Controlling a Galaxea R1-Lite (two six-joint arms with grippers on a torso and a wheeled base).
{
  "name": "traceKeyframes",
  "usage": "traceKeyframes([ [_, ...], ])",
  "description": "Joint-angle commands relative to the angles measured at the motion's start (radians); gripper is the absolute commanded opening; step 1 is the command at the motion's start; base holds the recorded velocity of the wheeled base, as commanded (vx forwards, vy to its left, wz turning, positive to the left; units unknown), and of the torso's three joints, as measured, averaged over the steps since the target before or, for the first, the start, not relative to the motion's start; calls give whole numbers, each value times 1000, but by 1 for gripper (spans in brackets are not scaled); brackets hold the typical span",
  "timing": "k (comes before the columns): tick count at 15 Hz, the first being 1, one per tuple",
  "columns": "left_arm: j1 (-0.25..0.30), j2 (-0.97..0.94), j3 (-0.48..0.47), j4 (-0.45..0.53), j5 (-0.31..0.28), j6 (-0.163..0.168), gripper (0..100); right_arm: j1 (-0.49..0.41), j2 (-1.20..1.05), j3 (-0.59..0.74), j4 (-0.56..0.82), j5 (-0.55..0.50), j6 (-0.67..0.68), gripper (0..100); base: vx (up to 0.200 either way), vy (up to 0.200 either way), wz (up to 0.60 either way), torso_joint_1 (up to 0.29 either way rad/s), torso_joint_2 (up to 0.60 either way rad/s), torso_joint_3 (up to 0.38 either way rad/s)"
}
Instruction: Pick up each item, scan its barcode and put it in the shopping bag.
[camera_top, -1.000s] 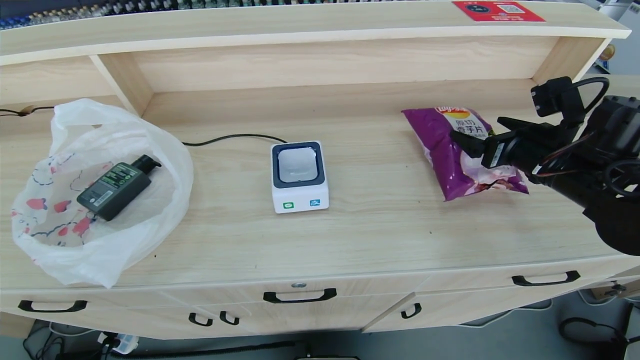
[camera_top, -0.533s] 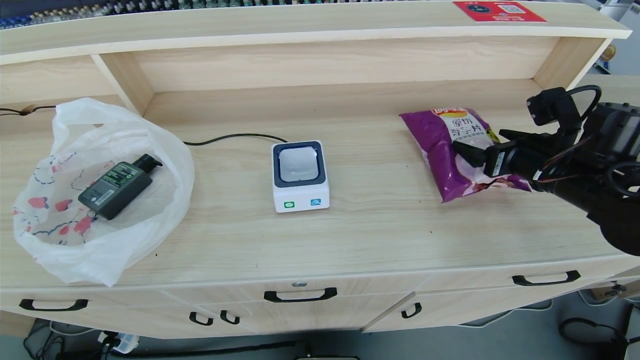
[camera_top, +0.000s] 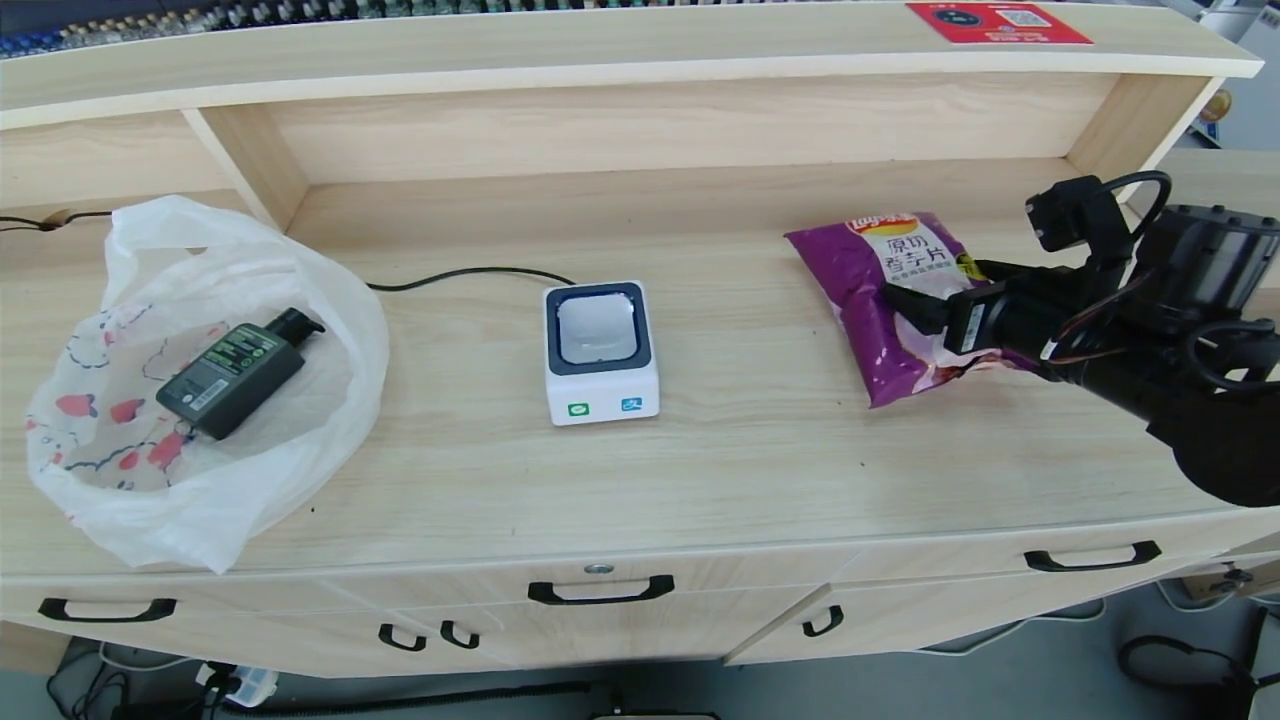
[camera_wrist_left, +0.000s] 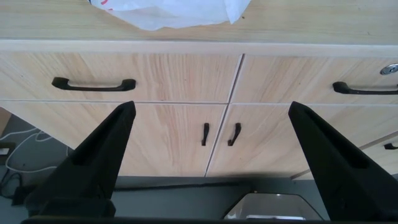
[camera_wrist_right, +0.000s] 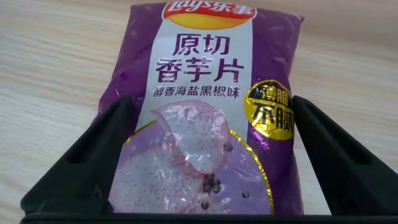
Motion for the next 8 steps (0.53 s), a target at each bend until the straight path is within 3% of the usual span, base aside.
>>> traceKeyframes([
  [1,0,0,0,0,0,1,100,1,24,-4,-1,0,-1,100,0,0,0,0,0,0],
  [8,0,0,0,-3,0,-4,100,1,36,-9,-2,-2,1,100,0,0,0,0,0,0],
])
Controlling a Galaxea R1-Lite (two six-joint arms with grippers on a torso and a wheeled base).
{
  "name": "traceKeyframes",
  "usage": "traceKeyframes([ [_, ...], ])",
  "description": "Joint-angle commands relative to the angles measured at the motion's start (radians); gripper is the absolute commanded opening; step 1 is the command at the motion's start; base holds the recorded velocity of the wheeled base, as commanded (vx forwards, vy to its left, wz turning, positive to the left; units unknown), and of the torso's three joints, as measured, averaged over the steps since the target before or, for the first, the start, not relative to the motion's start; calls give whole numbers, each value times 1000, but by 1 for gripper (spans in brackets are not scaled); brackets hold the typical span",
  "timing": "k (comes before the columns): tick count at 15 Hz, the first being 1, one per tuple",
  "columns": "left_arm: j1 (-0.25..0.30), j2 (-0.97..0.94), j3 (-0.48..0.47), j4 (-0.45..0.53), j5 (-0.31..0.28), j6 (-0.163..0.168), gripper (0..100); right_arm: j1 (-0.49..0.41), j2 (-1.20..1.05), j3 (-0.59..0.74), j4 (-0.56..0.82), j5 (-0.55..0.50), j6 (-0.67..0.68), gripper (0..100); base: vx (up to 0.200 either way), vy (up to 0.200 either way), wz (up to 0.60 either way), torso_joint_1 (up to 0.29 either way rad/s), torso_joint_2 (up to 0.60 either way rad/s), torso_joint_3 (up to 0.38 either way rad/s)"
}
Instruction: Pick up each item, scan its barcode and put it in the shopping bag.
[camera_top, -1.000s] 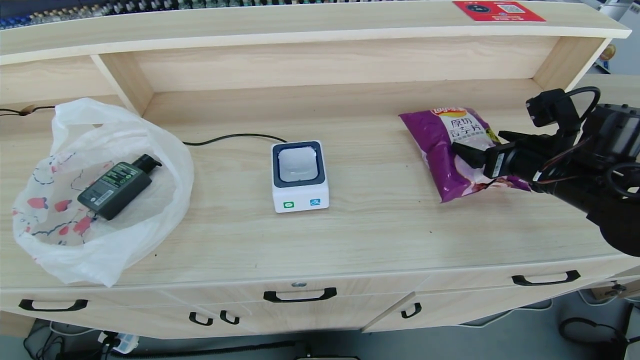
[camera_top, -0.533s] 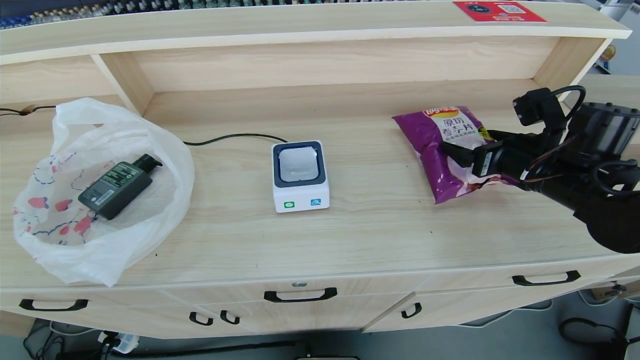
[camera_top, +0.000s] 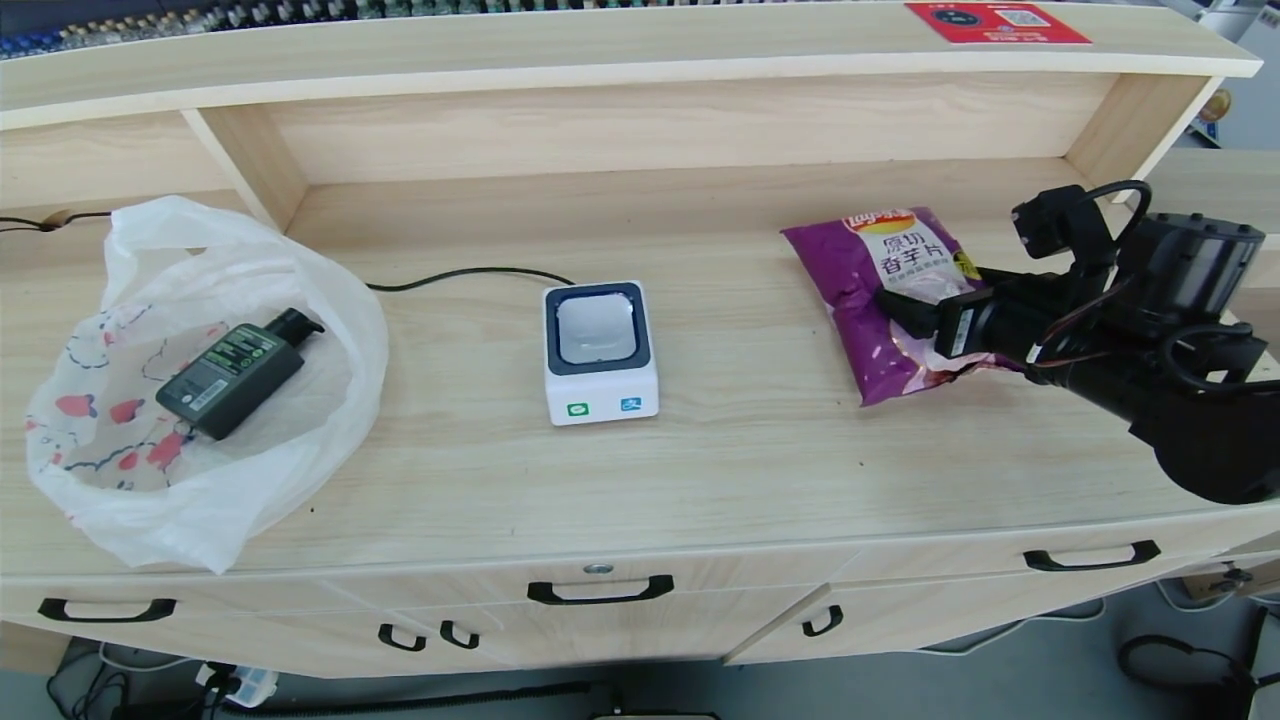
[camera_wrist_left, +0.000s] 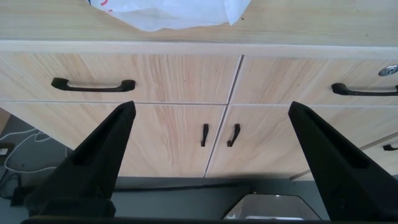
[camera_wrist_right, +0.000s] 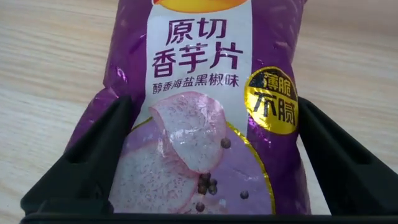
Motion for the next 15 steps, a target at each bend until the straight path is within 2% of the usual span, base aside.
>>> traceKeyframes([
  [1,0,0,0,-2,0,0,100,1,4,5,-1,2,0,0,0,0,0,0,0,0],
  [9,0,0,0,-7,2,-3,100,-1,-44,10,-8,2,2,0,0,0,0,0,0,0],
  [15,0,0,0,-5,2,-5,100,1,-176,36,-10,2,5,0,0,0,0,0,0,0],
])
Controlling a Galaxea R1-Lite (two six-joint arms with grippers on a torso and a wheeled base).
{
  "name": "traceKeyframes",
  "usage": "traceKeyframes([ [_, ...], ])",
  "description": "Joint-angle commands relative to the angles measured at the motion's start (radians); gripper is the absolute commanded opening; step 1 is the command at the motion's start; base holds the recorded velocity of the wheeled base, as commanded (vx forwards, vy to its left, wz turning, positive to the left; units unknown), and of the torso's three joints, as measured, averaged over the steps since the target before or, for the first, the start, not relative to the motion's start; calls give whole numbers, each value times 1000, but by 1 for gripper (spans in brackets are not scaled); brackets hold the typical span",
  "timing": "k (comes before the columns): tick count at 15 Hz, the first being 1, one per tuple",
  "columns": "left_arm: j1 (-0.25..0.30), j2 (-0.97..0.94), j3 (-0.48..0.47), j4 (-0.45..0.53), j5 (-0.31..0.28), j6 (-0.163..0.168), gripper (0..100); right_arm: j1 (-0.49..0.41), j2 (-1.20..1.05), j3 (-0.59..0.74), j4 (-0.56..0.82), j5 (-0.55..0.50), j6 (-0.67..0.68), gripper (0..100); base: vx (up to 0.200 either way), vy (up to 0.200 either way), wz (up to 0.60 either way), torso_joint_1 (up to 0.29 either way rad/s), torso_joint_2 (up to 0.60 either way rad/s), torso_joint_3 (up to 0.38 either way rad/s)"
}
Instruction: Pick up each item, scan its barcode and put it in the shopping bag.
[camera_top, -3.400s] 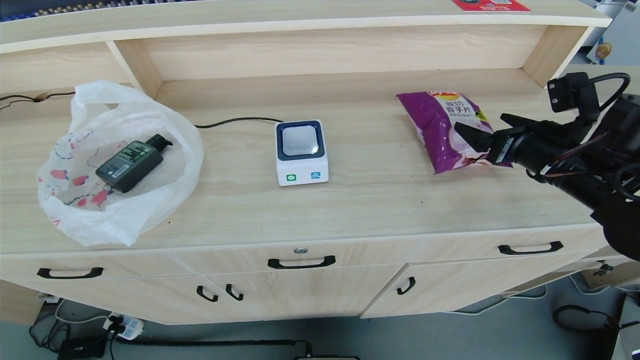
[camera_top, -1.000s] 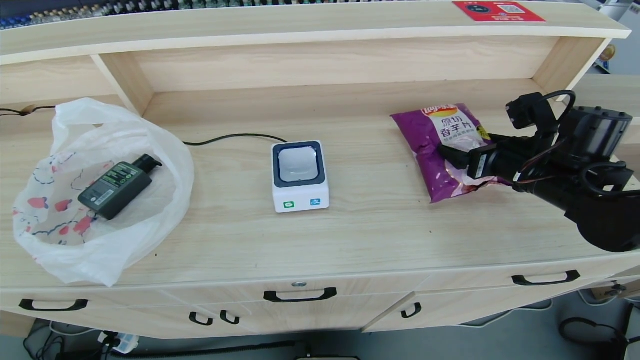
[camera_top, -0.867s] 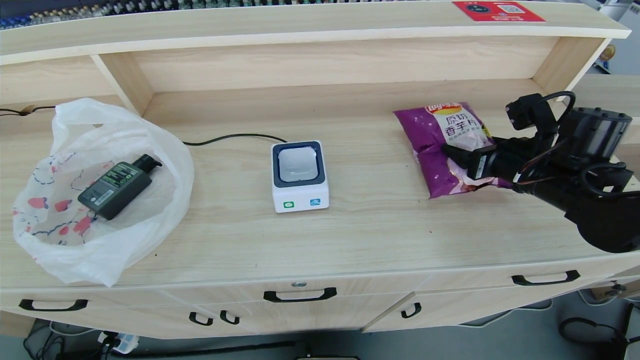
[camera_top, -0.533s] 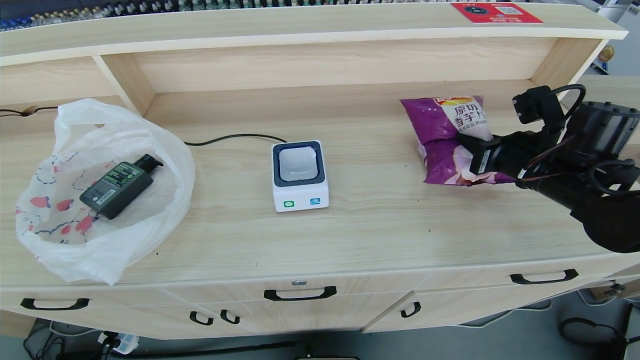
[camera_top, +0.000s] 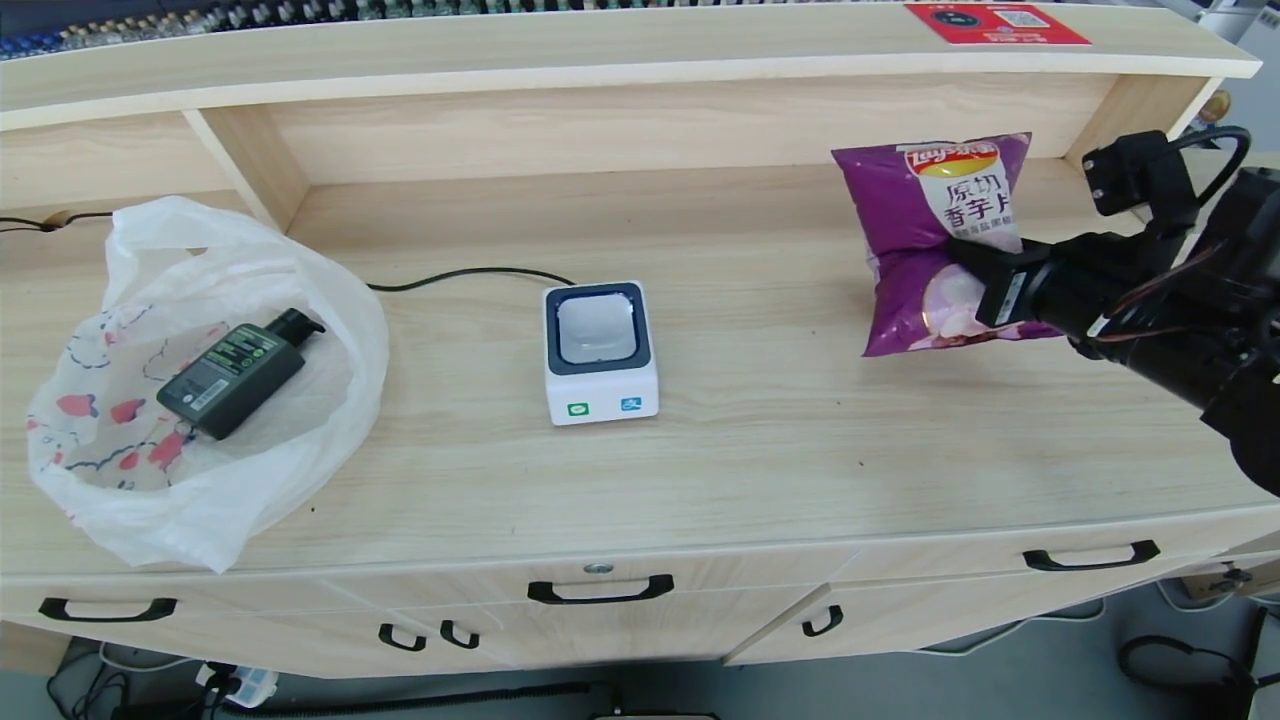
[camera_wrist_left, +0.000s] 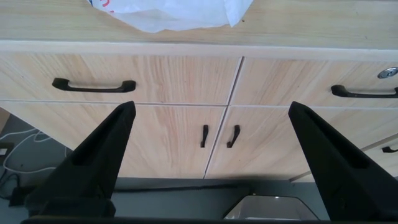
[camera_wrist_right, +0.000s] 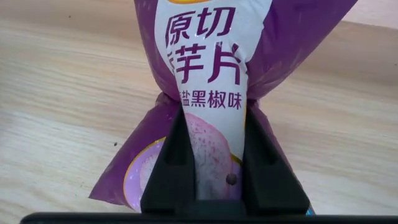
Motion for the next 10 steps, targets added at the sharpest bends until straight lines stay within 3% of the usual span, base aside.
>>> traceKeyframes([
  [1,0,0,0,0,0,0,100,1,-77,25,-6,-1,12,0,0,0,0,0,0,0],
  [5,0,0,0,3,0,2,100,22,-202,140,-6,-1,38,0,0,0,0,0,0,0],
  [10,-2,0,0,4,0,2,100,83,-452,395,-14,3,128,0,0,0,0,0,0,0],
])
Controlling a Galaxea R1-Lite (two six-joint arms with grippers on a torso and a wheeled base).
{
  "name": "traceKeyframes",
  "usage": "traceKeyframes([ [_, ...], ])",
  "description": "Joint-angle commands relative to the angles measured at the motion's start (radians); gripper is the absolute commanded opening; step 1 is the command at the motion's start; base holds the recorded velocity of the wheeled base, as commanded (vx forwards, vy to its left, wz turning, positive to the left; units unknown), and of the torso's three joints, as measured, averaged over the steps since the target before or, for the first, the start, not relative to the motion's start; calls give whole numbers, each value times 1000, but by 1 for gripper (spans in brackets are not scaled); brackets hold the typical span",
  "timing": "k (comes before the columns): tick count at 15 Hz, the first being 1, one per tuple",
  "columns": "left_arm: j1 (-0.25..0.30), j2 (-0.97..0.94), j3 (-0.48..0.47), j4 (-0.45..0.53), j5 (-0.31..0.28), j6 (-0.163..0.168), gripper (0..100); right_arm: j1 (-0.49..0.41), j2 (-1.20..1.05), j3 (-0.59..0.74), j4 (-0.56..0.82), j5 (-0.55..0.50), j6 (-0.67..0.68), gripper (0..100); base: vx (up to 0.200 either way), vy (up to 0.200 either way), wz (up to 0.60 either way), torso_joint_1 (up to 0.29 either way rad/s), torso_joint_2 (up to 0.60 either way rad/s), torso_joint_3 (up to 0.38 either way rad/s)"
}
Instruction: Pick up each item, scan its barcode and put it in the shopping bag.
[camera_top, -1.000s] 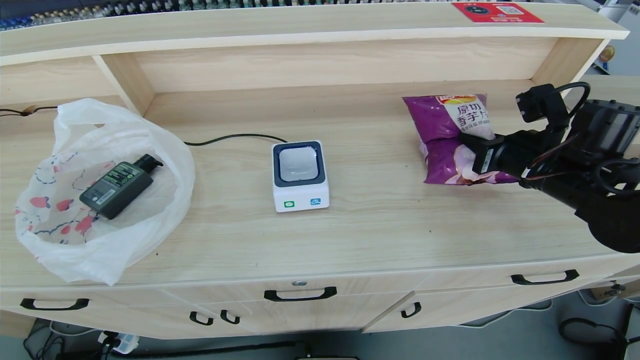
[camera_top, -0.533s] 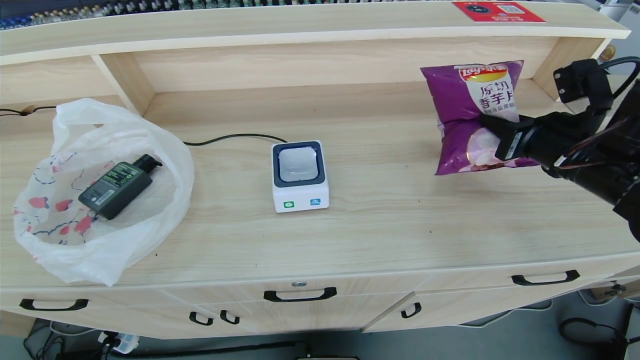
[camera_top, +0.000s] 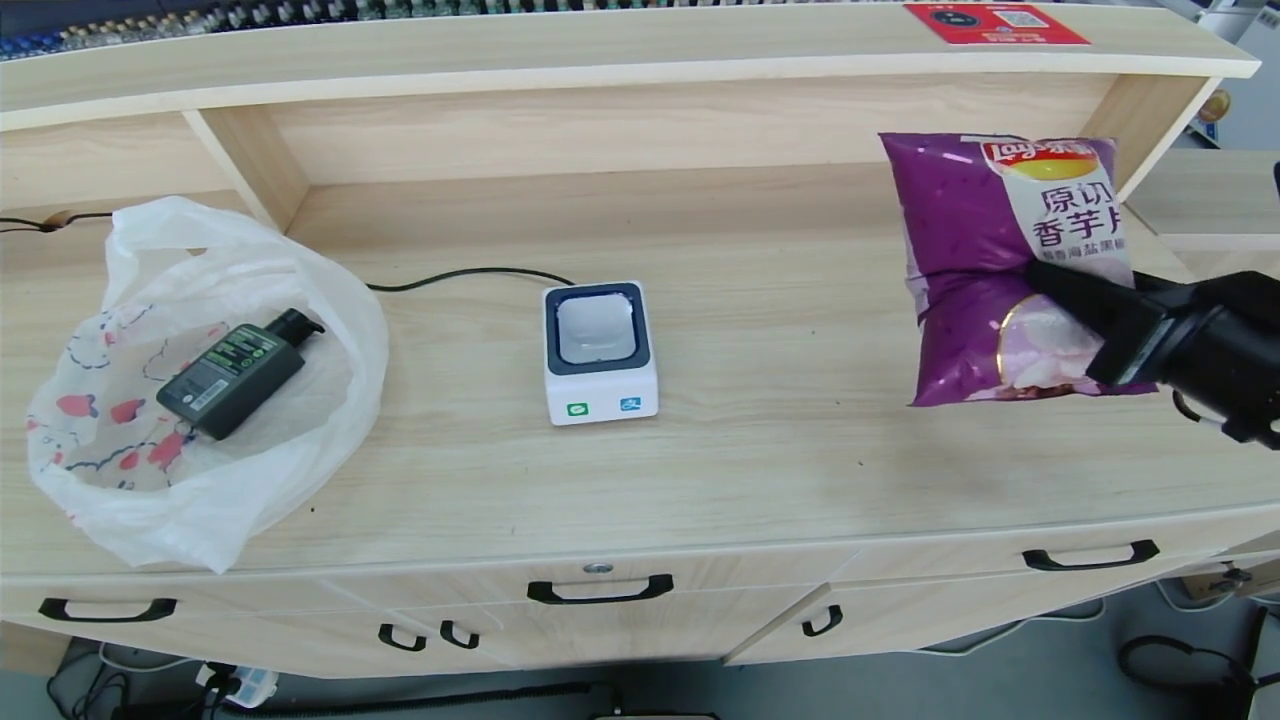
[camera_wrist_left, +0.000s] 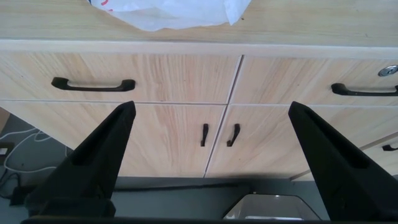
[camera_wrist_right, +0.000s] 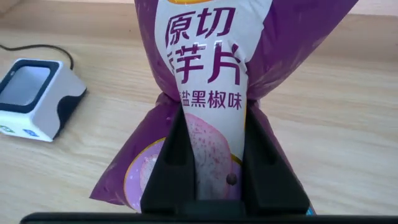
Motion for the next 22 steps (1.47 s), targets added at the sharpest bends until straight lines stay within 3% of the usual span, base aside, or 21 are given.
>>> traceKeyframes([
  [1,1,0,0,-1,0,-1,100,30,-128,83,-2,3,48,0,0,0,0,0,0,0],
  [8,1,0,0,-1,0,1,100,68,-190,147,-1,3,160,0,0,0,0,0,0,0],
  [12,0,0,0,-1,0,2,100,71,-216,181,4,5,223,0,-200,0,0,11,7,-2],
  [16,0,0,0,-2,0,2,100,77,-180,155,5,23,247,0,0,0,0,0,0,0],
  [17,0,0,0,-2,0,4,100,93,-176,146,5,43,283,0,0,0,0,0,0,0],
  [20,1,0,0,-4,0,4,100,203,-121,77,4,82,588,0,0,0,0,0,0,0],
  [22,0,0,0,-4,0,4,100,220,-61,83,-58,82,740,0,0,0,0,0,0,0],
])
